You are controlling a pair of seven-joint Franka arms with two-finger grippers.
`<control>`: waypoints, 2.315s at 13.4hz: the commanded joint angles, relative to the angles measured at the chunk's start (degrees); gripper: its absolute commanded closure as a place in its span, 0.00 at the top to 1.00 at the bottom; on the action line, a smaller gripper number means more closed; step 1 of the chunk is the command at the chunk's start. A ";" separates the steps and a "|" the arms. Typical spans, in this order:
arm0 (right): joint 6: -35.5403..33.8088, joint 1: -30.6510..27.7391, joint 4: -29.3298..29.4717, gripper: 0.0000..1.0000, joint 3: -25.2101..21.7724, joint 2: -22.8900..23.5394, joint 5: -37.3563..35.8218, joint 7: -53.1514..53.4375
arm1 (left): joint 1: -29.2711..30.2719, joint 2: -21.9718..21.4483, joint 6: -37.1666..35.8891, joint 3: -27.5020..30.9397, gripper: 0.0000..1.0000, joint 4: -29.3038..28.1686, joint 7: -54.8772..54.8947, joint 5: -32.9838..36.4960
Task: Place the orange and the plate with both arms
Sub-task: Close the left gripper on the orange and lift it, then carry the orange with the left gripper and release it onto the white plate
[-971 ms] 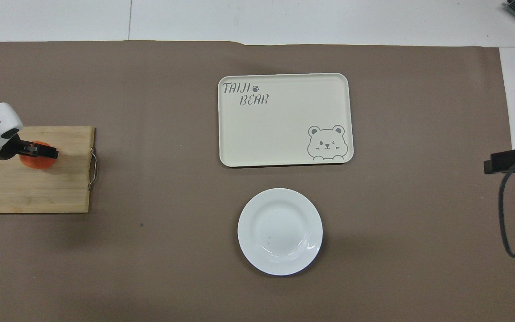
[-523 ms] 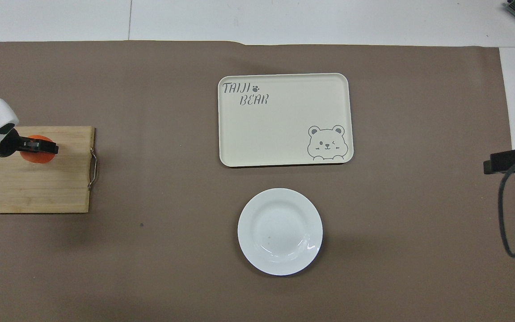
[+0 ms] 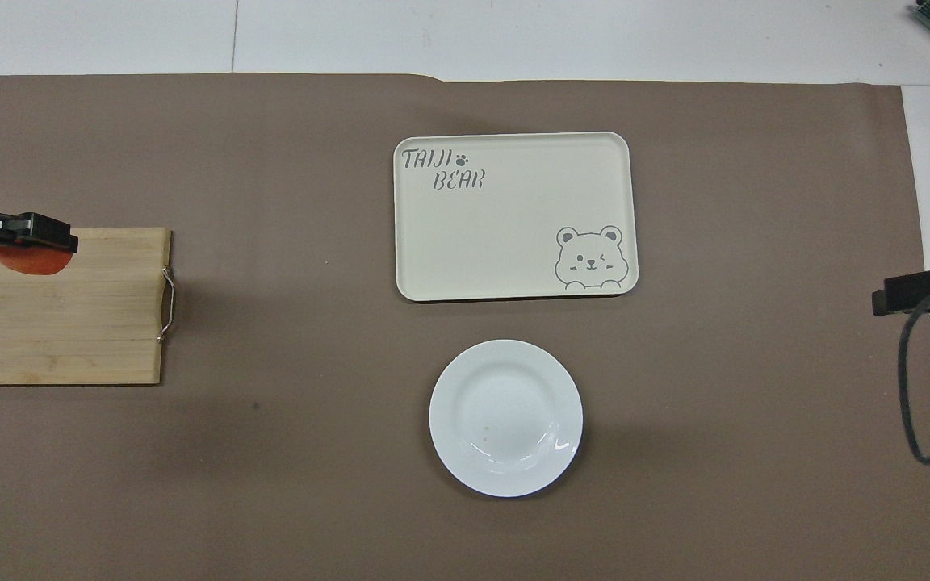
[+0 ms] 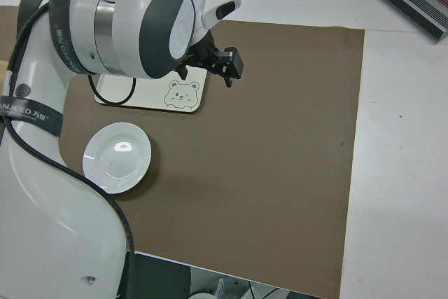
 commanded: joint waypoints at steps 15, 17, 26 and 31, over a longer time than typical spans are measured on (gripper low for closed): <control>-0.27 -1.63 -3.18 1.00 -0.04 -1.29 6.01 -2.72 | -32.87 -6.08 -4.48 0.05 0.00 -0.20 -44.90 4.12; -0.27 -1.63 -4.59 1.00 -0.13 -1.99 6.56 -5.53 | -37.35 -6.18 -3.07 0.05 0.00 -1.61 -50.53 4.03; -0.10 -2.94 -6.53 1.00 -0.57 -3.13 10.33 -8.89 | -55.55 -4.69 15.46 0.05 0.00 -14.08 -69.61 3.94; -0.18 -3.04 -6.88 1.00 -0.57 -3.22 12.17 -8.28 | -59.87 -0.64 24.16 -0.04 0.00 -18.65 -72.70 3.94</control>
